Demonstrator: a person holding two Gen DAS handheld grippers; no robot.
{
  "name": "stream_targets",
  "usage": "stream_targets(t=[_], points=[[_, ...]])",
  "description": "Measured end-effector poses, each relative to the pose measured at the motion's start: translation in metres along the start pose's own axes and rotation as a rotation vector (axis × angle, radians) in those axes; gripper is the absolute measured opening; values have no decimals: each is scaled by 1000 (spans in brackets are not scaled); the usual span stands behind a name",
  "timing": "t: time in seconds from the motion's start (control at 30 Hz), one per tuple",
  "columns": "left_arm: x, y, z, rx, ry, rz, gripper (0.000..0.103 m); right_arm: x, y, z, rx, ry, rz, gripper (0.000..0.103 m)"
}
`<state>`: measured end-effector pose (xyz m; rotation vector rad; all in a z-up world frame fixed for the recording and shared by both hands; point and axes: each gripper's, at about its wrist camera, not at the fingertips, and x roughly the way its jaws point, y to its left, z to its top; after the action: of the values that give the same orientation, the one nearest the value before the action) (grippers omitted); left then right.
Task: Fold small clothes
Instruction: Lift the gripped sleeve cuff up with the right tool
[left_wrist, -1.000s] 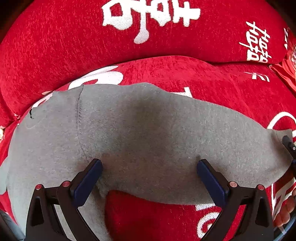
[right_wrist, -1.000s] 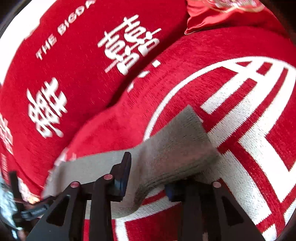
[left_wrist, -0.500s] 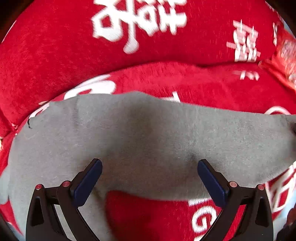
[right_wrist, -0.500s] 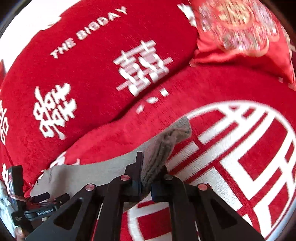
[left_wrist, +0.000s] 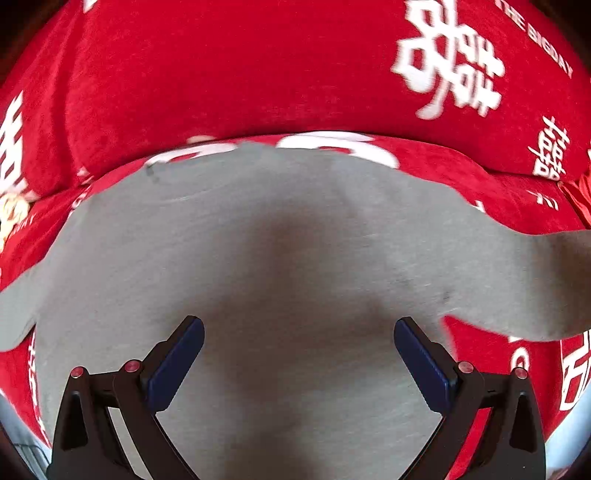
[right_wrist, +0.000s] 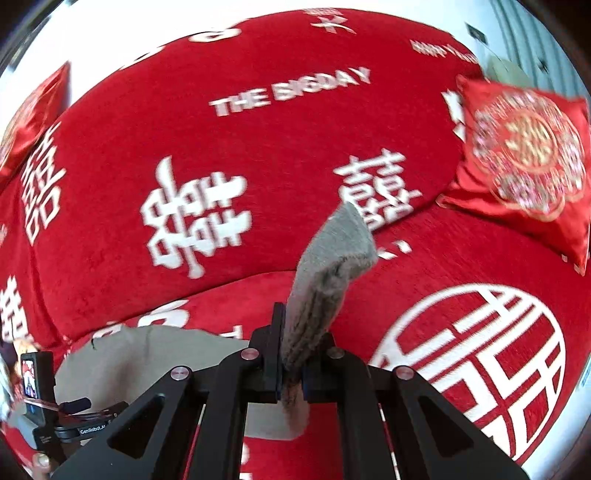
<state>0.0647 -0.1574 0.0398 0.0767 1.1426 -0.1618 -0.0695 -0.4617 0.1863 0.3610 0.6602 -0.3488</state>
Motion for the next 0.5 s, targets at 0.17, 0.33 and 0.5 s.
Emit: stream_targets(t=[0.17,0.33,0.5], points=[[-6,42,-14,-30,-10,5,103,-1,59,-1,-53,9,32,7],[-7,89,-24,-66,-17,23,103,-1,119,-7,-106,18,57,7],[-7,135,-34,-126,-13,16,103,-1,175,-13,-177,19,70,7]])
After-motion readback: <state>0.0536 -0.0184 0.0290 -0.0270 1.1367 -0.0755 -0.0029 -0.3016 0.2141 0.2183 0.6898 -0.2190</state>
